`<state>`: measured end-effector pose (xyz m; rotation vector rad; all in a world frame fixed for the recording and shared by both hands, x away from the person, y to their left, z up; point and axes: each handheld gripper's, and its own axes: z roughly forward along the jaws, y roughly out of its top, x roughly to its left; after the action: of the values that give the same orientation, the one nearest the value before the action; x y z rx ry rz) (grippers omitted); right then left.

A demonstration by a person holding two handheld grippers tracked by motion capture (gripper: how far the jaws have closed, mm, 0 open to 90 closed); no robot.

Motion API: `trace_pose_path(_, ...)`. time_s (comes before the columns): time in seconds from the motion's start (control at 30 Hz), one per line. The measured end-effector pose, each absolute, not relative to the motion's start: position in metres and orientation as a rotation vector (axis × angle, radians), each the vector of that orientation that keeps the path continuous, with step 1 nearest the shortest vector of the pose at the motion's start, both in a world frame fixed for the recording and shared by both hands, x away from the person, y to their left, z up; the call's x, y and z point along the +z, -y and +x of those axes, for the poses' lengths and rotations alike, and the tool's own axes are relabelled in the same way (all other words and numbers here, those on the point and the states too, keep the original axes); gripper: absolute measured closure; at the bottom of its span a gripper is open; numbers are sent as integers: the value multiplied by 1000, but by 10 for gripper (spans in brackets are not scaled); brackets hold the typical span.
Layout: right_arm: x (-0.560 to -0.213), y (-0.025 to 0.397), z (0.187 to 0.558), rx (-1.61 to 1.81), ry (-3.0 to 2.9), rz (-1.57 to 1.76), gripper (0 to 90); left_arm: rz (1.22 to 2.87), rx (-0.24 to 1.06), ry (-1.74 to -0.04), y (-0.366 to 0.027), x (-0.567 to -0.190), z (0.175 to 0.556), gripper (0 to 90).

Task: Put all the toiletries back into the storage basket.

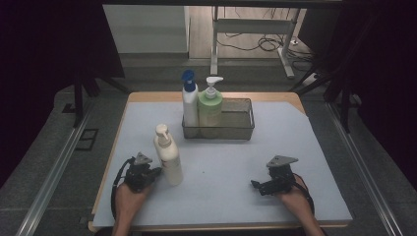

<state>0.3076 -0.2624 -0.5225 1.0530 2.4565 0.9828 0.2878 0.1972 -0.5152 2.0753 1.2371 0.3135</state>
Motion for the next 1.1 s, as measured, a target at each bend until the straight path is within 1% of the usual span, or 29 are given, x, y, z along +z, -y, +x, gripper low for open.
trace_pose_path(0.87,-523,262,308,984,-2456,1053,0,2103,278,-1156,-168,-516,294,896)
trace_pose_path(1.1,-523,262,307,984,-2457,1057,0,2106,260,-1129,-155,-516,294,896)
